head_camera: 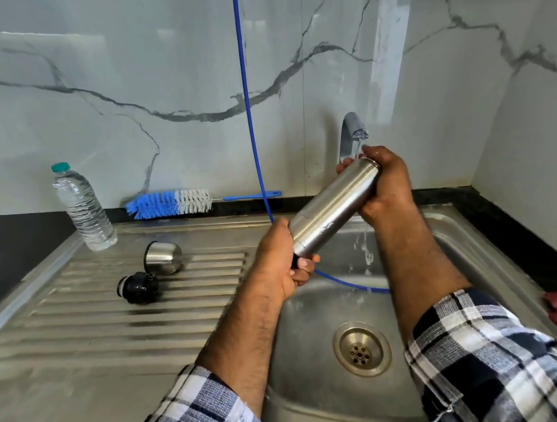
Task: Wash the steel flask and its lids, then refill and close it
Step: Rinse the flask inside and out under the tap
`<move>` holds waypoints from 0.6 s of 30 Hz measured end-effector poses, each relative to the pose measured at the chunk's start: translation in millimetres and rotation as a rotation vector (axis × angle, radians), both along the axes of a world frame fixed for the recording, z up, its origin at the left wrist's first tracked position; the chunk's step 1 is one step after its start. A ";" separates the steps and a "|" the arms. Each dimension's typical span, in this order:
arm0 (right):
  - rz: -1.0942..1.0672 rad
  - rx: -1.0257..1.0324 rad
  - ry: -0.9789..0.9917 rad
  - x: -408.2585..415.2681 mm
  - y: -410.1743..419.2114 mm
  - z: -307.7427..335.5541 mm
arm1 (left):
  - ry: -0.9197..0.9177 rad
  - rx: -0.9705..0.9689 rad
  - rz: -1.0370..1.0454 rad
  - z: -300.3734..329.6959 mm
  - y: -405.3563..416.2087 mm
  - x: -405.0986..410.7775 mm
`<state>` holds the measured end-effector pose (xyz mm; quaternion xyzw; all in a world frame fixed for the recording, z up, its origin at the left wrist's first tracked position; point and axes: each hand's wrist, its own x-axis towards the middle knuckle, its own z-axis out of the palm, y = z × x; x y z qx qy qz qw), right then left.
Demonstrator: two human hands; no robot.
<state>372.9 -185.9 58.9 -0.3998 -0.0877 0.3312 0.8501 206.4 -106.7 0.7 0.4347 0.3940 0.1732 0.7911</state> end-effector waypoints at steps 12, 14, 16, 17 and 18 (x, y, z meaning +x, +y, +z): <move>0.301 -1.253 -0.779 30.8 -25.2 34.9 | 0.034 1.020 0.393 -17.9 25.0 -5.6; 0.166 -1.190 -0.862 33.5 -23.5 34.8 | 0.038 0.975 0.386 -17.4 21.9 -2.9; -0.149 -1.062 -1.008 31.2 -17.5 23.4 | 0.032 0.691 0.380 -13.8 19.0 2.3; -0.303 -0.922 -1.084 29.0 -15.4 13.4 | 0.030 0.499 0.343 -12.3 17.9 2.0; -0.409 -0.745 -1.186 26.6 -14.9 1.2 | 0.036 0.312 0.287 -9.9 17.3 -1.2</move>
